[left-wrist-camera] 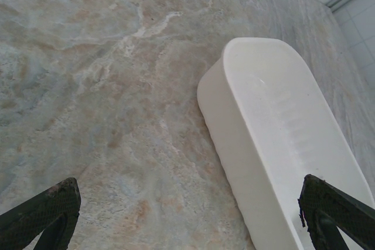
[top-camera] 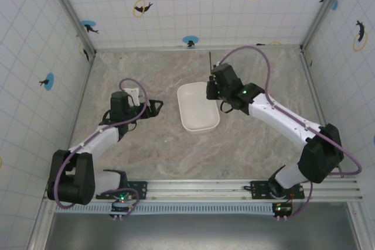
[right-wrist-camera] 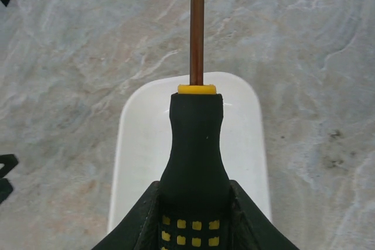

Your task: Put the screwdriver in the bin

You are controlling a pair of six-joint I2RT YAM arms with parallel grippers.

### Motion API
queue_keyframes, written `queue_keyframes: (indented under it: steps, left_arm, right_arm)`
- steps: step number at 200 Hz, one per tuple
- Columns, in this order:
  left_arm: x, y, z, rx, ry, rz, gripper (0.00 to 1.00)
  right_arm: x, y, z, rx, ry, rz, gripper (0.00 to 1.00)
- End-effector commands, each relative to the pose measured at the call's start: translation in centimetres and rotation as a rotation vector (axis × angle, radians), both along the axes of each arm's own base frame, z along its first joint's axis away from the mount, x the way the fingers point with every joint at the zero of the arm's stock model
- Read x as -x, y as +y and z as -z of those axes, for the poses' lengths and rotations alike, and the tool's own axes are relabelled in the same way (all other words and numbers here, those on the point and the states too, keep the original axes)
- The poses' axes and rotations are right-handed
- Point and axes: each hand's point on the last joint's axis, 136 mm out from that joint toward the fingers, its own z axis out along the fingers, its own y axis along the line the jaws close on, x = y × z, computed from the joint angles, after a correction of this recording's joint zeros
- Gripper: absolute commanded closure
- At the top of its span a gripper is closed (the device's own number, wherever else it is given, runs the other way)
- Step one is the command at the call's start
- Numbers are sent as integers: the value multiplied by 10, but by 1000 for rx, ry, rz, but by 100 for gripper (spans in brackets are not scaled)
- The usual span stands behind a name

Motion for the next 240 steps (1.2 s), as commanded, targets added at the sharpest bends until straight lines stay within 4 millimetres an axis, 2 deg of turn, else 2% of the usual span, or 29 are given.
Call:
queue_keyframes:
  steps: [1,32,64,156,202,240]
  left_arm:
    - [-3,-12,-15,22,-51,70,2]
    - [-3,-14,-13,26,-53,77,2]
    - [-1,-12,-8,21,-45,67,2]
    - [-3,-11,-5,24,-30,56,2]
    - [-2,-11,-5,26,-25,52,2]
    - [-2,-11,-3,26,-20,51,2]
  right_arm:
    - [-2,13,11,-5,46,71,100]
    - [11,38,44,40,146,20,100]
    - [19,44,75,95,209,-1,100]
    - [20,43,136,234,309,-23,100]
    - [19,44,157,264,337,-24,99]
    - [19,42,171,297,353,-22,94]
